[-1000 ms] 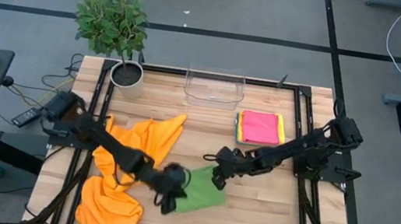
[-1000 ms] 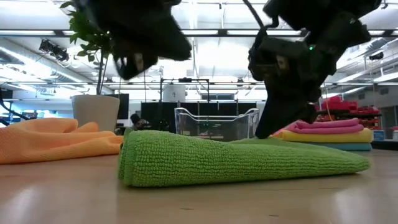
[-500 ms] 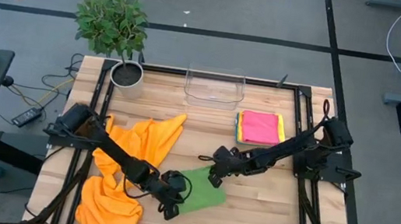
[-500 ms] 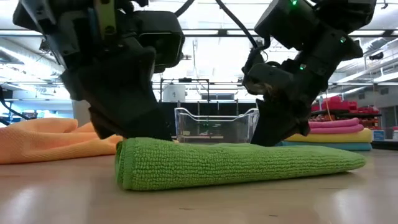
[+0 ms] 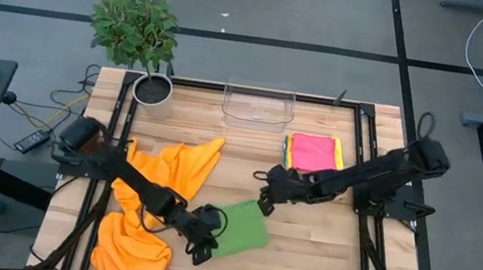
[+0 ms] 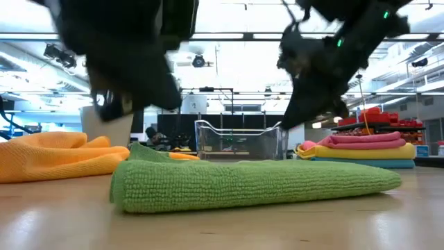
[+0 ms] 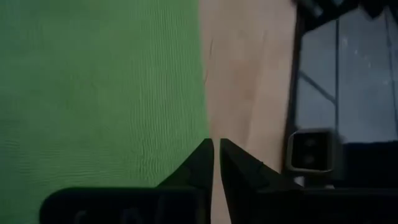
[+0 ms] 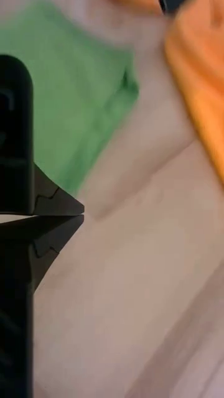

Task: Fold microfiber towels
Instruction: Fold the green towel, then stack the green towel on the top of the pink towel

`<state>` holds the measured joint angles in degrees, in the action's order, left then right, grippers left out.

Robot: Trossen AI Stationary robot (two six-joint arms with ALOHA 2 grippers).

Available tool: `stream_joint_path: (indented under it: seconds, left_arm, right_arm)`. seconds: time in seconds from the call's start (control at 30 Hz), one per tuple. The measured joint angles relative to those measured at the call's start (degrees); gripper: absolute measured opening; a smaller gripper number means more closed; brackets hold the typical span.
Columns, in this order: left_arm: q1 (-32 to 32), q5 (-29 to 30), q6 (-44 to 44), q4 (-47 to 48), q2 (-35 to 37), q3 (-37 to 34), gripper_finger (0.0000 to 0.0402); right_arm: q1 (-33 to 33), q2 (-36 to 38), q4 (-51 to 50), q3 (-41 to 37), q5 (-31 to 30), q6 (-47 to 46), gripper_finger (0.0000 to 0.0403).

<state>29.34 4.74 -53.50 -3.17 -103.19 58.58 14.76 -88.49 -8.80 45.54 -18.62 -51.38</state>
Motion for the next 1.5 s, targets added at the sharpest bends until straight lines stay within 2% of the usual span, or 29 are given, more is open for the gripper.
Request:
stream_joint_path:
  seconds: [0.1, 0.3, 0.43, 0.57, 0.67, 0.77, 0.93, 1.07, 1.23, 1.4, 1.5]
  left_arm:
    - [-0.04, 1.97, -5.01, 2.53, 3.93, 0.01, 0.0040]
    - [5.56, 11.91, -31.36, 17.50, 6.01, -0.08, 0.0071]
    - [8.34, 17.75, -42.03, 19.40, 5.75, -1.58, 0.0117]
    - [8.80, 21.61, -49.71, 17.60, 5.70, -5.13, 0.0175]
    - [8.31, 22.36, -50.53, 11.40, 5.64, -8.44, 0.0221]
    - [7.46, 23.08, -47.73, 2.44, 4.60, -10.62, 0.0260]
    - [6.09, 22.99, -46.90, 0.26, 0.93, -11.16, 0.0291]
    - [5.49, 24.03, -46.05, -3.78, -1.46, -11.05, 0.0289]
    - [4.25, 23.68, -44.85, -5.27, -2.76, -11.01, 0.0273]
    - [3.00, 23.09, -42.00, -5.45, -3.36, -10.99, 0.0245]
    - [2.51, 22.88, -41.57, -5.22, -3.53, -11.01, 0.0216]
  right_arm:
    - [3.43, 3.86, -1.77, 0.00, 0.78, -3.49, 0.0010]
    - [10.17, 4.76, -1.88, 0.04, 0.80, -12.83, 0.0035]
    - [11.11, 1.04, -0.80, 0.04, 4.08, -17.08, 0.0076]
    - [11.26, -2.67, 2.48, 0.04, 4.91, -17.75, 0.0135]
    - [11.26, -4.00, 4.29, 0.04, 4.98, -18.04, 0.0181]
    - [11.26, -4.55, 4.15, 0.01, 4.29, -18.25, 0.0218]
    - [10.20, -4.52, 4.88, -1.48, 1.89, -19.13, 0.0244]
    - [9.49, -6.36, 13.38, -4.07, 1.58, -19.73, 0.0245]
    - [9.65, -11.40, 15.73, -4.28, 0.56, -21.98, 0.0245]
    - [10.18, -15.67, 23.90, -4.15, -0.61, -21.94, 0.0245]
    - [10.17, -16.44, 24.83, -4.09, -0.45, -21.95, 0.0238]
